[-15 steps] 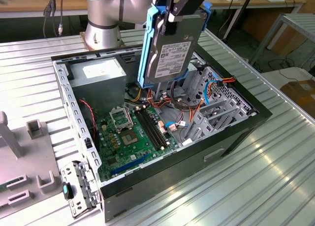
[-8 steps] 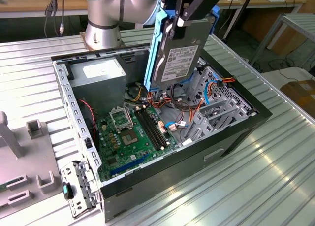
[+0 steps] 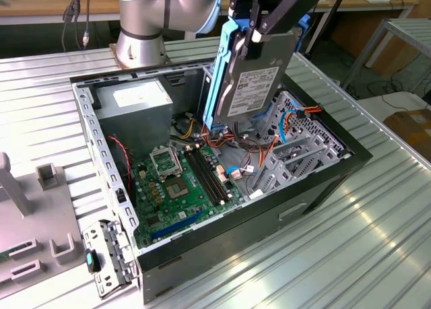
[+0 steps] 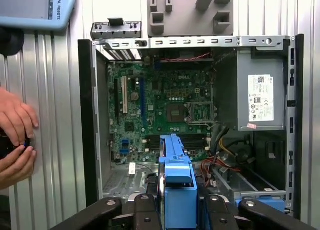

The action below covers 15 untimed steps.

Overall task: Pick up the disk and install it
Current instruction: 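Insert the disk into the insertion slot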

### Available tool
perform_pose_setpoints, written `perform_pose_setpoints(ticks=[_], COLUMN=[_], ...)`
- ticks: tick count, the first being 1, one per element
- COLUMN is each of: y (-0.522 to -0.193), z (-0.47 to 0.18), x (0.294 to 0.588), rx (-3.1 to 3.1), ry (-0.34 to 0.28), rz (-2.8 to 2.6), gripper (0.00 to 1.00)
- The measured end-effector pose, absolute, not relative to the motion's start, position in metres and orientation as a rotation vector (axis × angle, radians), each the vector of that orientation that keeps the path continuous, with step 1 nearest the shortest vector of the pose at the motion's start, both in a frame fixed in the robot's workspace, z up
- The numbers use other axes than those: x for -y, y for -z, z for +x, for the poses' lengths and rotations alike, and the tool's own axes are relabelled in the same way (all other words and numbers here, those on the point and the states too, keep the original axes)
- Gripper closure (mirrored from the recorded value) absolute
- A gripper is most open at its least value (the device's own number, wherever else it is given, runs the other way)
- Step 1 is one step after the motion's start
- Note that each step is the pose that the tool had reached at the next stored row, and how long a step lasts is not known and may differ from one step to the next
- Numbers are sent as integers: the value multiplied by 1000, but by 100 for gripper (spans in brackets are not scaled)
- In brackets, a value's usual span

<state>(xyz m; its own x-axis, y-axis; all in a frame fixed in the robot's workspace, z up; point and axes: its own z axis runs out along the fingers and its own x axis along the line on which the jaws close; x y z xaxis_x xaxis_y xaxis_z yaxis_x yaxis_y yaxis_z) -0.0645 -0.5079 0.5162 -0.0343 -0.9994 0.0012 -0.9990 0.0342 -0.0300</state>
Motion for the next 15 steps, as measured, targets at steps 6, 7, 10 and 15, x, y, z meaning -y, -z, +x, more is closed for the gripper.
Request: perform_pose_setpoints(ticks=[6, 7, 10, 15], y=[-516, -516, -515, -513], z=[-61, -60, -55, -38], x=[512, 513, 517, 518], rx=[-2245, -2245, -2245, -2245], ry=[35, 35, 35, 35], rz=[-2169, -2169, -2169, -2169], gripper=[63, 63, 63, 63])
